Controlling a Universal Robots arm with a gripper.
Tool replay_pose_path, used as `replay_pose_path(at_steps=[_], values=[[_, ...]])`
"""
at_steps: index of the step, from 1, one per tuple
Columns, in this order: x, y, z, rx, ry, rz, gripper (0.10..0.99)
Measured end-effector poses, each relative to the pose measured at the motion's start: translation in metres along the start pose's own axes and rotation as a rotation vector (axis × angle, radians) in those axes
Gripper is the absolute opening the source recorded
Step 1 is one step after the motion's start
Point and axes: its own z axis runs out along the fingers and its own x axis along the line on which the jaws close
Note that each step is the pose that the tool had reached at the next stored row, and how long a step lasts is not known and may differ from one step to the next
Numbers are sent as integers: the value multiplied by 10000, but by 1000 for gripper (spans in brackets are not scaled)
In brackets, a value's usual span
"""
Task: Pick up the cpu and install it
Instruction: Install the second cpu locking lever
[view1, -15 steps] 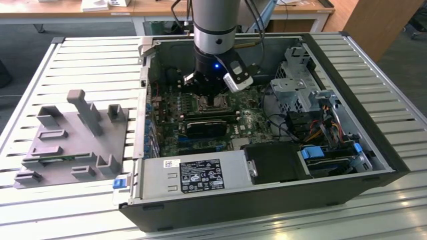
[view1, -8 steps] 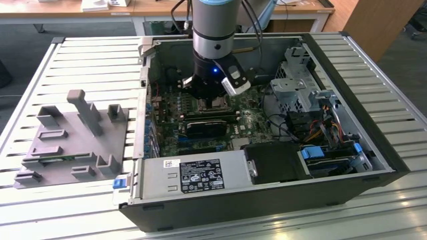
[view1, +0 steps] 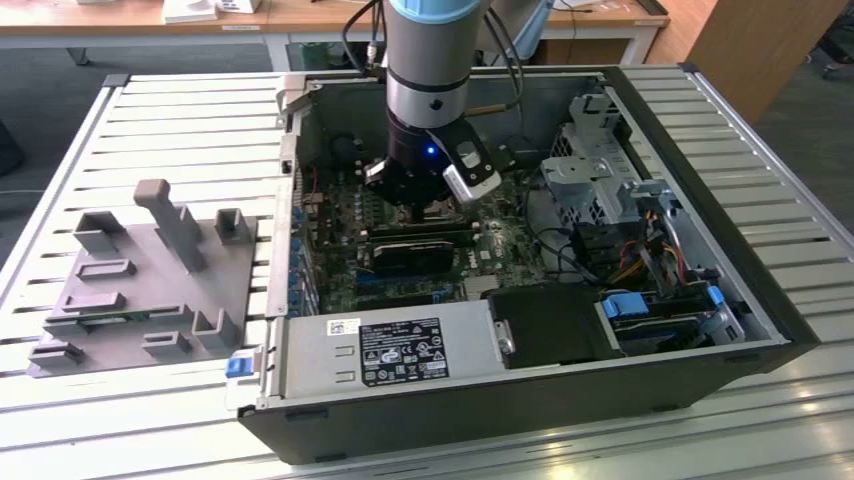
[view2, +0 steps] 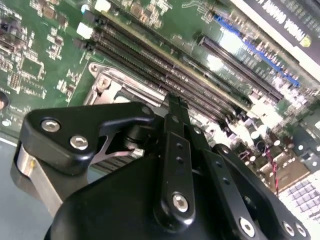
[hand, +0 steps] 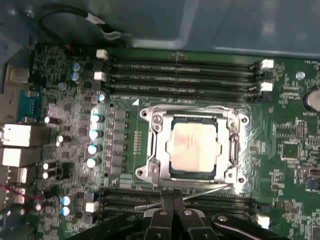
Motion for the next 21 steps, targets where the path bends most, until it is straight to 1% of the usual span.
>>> replay_pose_path(at_steps=[2,4,10,13,17,20,21], values=[[5,-26,0,-51,-2,-1,106],[15,-35,1,-84,-3,-1,106],[84,-37,17,-127,-5,-2,106],[90,-39,45,-175,-7,-3,106],[90,-41,69,-331,-15,-5,106],[109,-64,68,-574,-27,-10,106],[112,-71,68,-630,-29,-9,106]])
